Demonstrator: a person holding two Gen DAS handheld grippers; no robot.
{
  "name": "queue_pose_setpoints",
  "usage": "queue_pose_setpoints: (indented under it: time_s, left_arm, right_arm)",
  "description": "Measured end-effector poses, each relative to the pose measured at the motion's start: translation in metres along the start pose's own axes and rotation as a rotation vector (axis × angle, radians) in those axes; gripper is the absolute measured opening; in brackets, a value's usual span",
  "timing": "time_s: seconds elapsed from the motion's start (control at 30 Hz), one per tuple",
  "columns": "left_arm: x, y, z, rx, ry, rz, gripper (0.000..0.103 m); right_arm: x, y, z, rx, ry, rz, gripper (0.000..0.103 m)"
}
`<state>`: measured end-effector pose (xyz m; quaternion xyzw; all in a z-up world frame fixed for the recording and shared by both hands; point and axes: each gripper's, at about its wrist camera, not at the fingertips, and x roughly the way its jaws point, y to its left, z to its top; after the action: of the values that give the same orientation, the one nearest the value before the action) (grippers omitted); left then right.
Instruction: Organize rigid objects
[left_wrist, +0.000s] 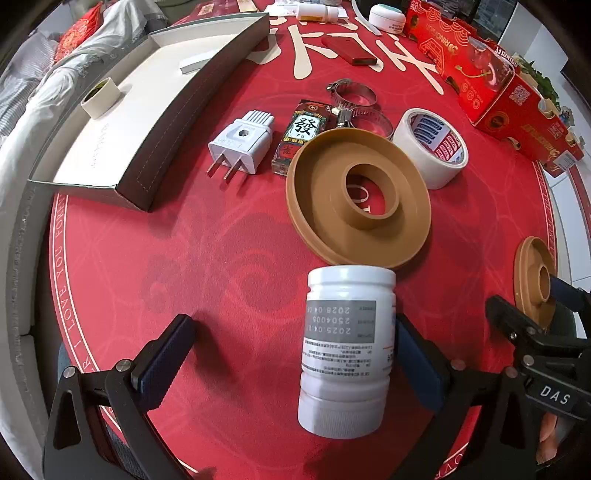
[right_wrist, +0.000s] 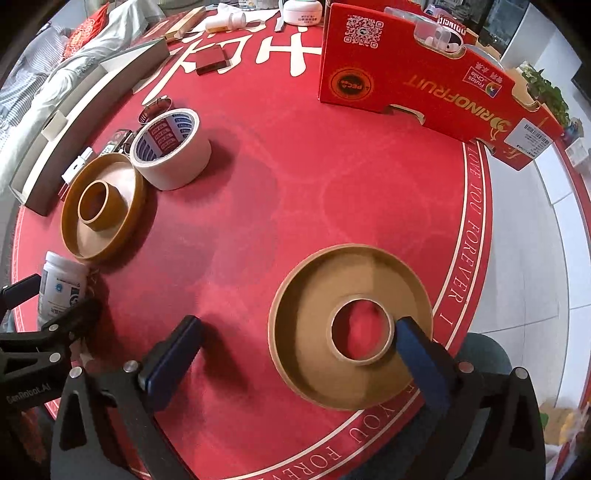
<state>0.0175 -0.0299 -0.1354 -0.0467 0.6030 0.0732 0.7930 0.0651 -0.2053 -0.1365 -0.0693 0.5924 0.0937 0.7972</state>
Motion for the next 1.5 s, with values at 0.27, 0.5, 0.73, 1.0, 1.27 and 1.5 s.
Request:
queue_pose_setpoints:
  time_s: [0.27,0.5,0.73,1.0,1.27,1.5]
  left_arm:
    - [-0.002,0.002,-0.004,-0.002,-0.009,-0.001,0.103]
    - [-0.003,0.0,-0.003,-0.002,0.006,0.001,0.103]
    - [-0.005,-0.009,0.01,0.029,0.078,-0.011,0.088]
    - [-0.02,-0.017,0.006,0.078,0.051,-0.083,0.043]
    - [-0.06,0.011,0.017,0.002,-0.055,-0.112,0.043]
    - [-0.109,0.039,0.034,-0.056,-0.156,-0.126,0.043]
  right_arm:
    - [0.0,0.0,0.0,-0.001,0.001,-0.001,0.103]
    - [0.0,0.0,0.0,-0.001,0.003,-0.002,0.103]
    - [-0.003,0.0,0.001,0.016,0.042,-0.01,0.094]
    - [-0.021,-0.009,-0.009,0.06,0.039,0.003,0.062]
    - [-0.057,-0.006,-0.003,0.07,-0.014,0.045,0.062]
    - [-0.095,0.01,0.02,0.05,-0.098,0.085,0.062]
